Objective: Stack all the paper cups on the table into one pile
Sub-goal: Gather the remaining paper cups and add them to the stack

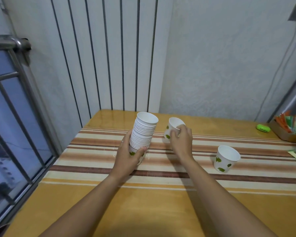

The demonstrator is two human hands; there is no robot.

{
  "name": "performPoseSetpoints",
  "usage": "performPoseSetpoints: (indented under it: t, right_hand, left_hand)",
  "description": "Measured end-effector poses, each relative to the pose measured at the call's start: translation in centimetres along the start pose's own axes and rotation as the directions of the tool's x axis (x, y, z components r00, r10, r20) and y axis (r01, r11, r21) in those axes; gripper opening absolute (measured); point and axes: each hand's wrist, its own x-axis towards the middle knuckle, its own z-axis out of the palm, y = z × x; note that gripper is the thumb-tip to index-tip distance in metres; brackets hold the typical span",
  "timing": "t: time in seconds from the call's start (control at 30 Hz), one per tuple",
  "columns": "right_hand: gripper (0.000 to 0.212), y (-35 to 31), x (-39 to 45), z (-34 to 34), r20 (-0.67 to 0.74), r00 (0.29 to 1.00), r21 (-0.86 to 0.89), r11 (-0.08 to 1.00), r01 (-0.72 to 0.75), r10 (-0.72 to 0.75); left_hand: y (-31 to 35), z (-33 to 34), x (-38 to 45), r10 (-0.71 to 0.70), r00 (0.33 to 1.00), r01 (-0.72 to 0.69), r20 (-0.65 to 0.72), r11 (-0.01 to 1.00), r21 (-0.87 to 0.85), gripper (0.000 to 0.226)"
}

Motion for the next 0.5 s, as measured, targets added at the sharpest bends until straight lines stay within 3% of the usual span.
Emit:
performPoseSetpoints:
  t: [0.13,0.27,0.37,0.5]
  right_hand:
    - [0.012,-4.4,-0.3,-0.9,-0.179,0.974,0.214,0.96,0.179,-0.142]
    - [0.019,-8.2,-0.8,-1.6,-0.361,0.883,0.26,0.878,0.403,-0.298]
    - [0.025,-10.0,-1.7,-1.9,-0.354,0.852,0.276,0.827,0.489,-0.386]
    - [0.031,-10.8,-2.5,-1.5,-0.207,0.854,0.278,0.809,0.518,-0.476]
  left_hand:
    - [0.0,-0.1,-0.1,-0.004,1.0,0.004,-0.001,1.0,-0.017,0.078]
    - [0.0,-0.1,-0.3,-0.01,1.0,0.01,-0.002,0.999,-0.032,0.076]
    - [0.0,-0.2,-0.4,-0.009,1.0,0.009,0.001,0.999,-0.045,0.076]
    - [0.3,-0.3,-0.7,0.001,1.0,0.0,0.011,0.999,-0.052,0.075]
